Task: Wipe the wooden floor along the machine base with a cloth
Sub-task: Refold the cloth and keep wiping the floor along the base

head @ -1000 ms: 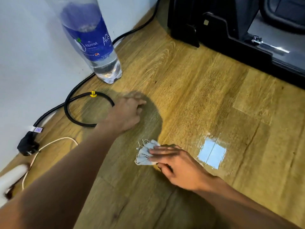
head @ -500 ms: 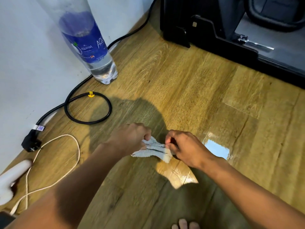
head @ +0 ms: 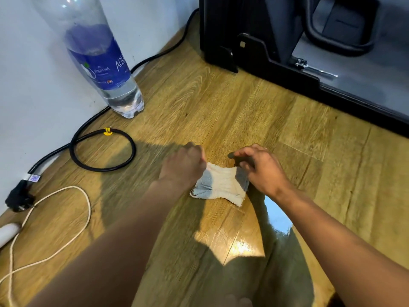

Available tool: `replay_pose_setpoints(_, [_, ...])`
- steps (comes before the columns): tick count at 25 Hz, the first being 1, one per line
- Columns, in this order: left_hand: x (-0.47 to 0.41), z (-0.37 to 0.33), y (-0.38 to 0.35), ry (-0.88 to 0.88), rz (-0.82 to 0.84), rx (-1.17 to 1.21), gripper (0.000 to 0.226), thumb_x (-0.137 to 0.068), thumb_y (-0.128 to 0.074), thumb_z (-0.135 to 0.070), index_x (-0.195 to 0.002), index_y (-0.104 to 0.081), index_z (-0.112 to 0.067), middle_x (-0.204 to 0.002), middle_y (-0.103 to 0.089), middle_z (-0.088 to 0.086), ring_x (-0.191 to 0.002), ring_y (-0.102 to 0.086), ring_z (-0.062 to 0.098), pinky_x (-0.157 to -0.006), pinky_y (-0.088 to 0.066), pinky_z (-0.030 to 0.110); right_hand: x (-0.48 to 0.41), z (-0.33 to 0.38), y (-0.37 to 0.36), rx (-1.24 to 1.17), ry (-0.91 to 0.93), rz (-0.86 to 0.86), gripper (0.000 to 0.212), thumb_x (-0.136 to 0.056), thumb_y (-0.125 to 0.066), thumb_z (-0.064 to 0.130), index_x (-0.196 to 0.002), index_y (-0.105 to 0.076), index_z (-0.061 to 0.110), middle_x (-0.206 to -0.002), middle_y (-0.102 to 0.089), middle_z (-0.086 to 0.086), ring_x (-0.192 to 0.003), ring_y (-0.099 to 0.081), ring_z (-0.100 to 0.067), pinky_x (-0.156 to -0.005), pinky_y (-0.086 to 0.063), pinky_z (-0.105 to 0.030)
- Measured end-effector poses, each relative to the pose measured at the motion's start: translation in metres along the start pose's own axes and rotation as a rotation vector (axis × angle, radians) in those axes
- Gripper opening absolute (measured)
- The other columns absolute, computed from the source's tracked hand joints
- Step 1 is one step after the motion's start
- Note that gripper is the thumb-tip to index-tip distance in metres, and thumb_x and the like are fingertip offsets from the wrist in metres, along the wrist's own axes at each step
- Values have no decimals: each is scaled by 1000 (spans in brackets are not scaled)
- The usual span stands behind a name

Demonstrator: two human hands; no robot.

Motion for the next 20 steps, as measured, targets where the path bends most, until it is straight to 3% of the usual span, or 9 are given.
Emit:
replay_pose_setpoints(2, [1,0,5,3,-59,80,7,-91,-56,-19,-97,-59,-16,-98,-60,-1,-84,-62,19,-75,-52,39,11,2,-5,-74,-1,81,16,-88,-64,17,-93,-64,32,-93,-61,13,-84,-57,2,-81,-46,-13])
replay_pose_setpoints(3, [3,0,3,-28,-6,118,8,-89,-60,-21,-96,-58,-21,-95,-61,-4,-84,-62,16,-73,-51,34,20,3,-12,-107,-12,188,14,-87,-66,22,-86,-62,34,-88,-63,16,-79,-59,5,-77,-50,-16])
replay_pose_setpoints(5, [12,-4,-8,-111,234,90,11,-83,-68,-25,-88,-58,-28,-87,-61,-10,-84,-61,11,-67,-44,27,37,2,-25,-88,-31,339,11,-84,-70,28,-80,-61,33,-80,-64,16,-75,-61,2,-75,-53,-25])
replay_pose_setpoints(7, [21,-5,-17,-151,381,-26,14,-79,-72,-29,-83,-59,-30,-88,-60,-10,-85,-58,12,-67,-42,28,45,-1,-30,-65,-58,345,14,-80,-74,32,-80,-60,32,-79,-62,15,-74,-59,-2,-73,-51,-24])
replay_pose_setpoints(11, [20,-1,-20,-121,364,40,12,-82,-72,-28,-83,-60,-31,-80,-57,-15,-83,-59,10,-67,-39,26,44,1,-32,-123,-143,363,20,-74,-80,31,-77,-60,29,-67,-58,13,-62,-54,0,-59,-41,-17])
replay_pose_setpoints(14, [19,-3,-20,-134,362,34,13,-81,-71,-23,-76,-60,-29,-77,-56,-15,-81,-60,9,-67,-41,25,40,2,-31,-107,-168,362,19,-79,-76,29,-73,-58,27,-71,-60,13,-68,-57,-3,-64,-41,-20])
replay_pose_setpoints(18, [8,-7,-3,-72,346,281,13,-79,-76,-27,-74,-64,-29,-73,-62,-18,-72,-59,-1,-59,-39,13,35,3,-22,-139,-197,408,17,-83,-72,20,-81,-56,27,-77,-64,9,-73,-61,-6,-64,-42,-17])
replay_pose_setpoints(20, [-3,-13,11,-70,300,364,12,-81,-74,-21,-75,-66,-28,-72,-64,-19,-71,-60,-2,-62,-44,15,24,7,-7,-127,-163,373,15,-83,-71,20,-79,-59,27,-76,-65,10,-73,-62,-4,-61,-40,-12])
Point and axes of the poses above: each hand's wrist, its own x-axis away from the middle knuckle, its own y-axis out of the back of the hand, z = x × y, the point moved 4 cm from there along -x, towards the middle knuckle
